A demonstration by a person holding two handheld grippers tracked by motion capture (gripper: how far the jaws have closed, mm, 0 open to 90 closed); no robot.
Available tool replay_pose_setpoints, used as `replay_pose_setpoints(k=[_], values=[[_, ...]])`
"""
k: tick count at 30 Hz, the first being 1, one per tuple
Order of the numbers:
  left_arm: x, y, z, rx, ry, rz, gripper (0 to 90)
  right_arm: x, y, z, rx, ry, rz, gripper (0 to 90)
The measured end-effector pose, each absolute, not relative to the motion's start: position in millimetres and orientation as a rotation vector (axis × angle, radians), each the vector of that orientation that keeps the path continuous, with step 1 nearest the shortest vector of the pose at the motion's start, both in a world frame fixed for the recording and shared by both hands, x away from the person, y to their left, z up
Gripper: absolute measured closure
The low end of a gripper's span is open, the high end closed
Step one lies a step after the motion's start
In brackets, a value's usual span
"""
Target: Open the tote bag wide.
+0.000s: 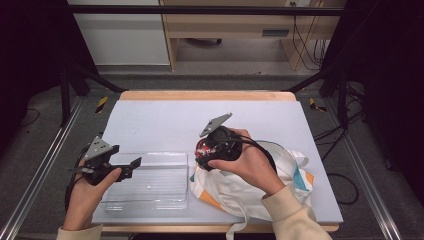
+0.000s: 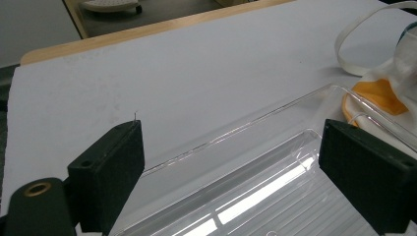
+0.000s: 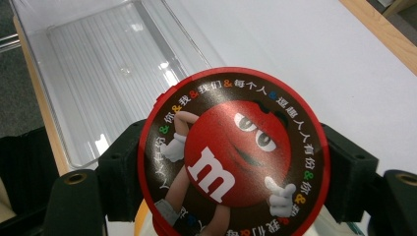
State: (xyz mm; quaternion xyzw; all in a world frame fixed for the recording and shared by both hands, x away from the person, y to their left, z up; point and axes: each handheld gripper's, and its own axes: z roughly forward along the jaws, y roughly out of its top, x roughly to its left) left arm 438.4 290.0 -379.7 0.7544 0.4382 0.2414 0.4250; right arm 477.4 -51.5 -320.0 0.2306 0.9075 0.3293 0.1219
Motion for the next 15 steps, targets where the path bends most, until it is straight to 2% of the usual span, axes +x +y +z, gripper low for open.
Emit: replay_pose_setpoints(k=[15], values=[[438, 303, -378, 1.868, 1.125, 0.611, 10.1, 480, -35, -326, 0.669, 2.655, 0.982, 25.7]])
